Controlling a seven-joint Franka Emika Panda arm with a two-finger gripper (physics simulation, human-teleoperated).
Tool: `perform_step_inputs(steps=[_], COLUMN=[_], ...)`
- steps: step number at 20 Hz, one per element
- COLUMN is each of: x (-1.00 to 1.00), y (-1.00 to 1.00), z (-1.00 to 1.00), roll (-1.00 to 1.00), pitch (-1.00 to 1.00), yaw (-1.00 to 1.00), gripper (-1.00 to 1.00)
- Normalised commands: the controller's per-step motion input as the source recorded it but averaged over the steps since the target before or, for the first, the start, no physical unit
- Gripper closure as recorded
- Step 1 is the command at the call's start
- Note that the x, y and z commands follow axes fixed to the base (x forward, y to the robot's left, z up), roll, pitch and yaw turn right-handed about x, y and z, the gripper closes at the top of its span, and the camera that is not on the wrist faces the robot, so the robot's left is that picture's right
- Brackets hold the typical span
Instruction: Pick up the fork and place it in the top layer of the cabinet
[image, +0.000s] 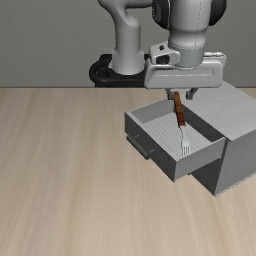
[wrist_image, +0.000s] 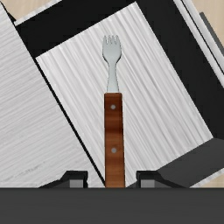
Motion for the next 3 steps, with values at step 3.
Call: perform_step_inputs(steps=[3], x=[0.00], y=[0.00], z=[0.00], roll=[0.00], pitch=[0.00], yaw=[0.00], gripper=[-1.00])
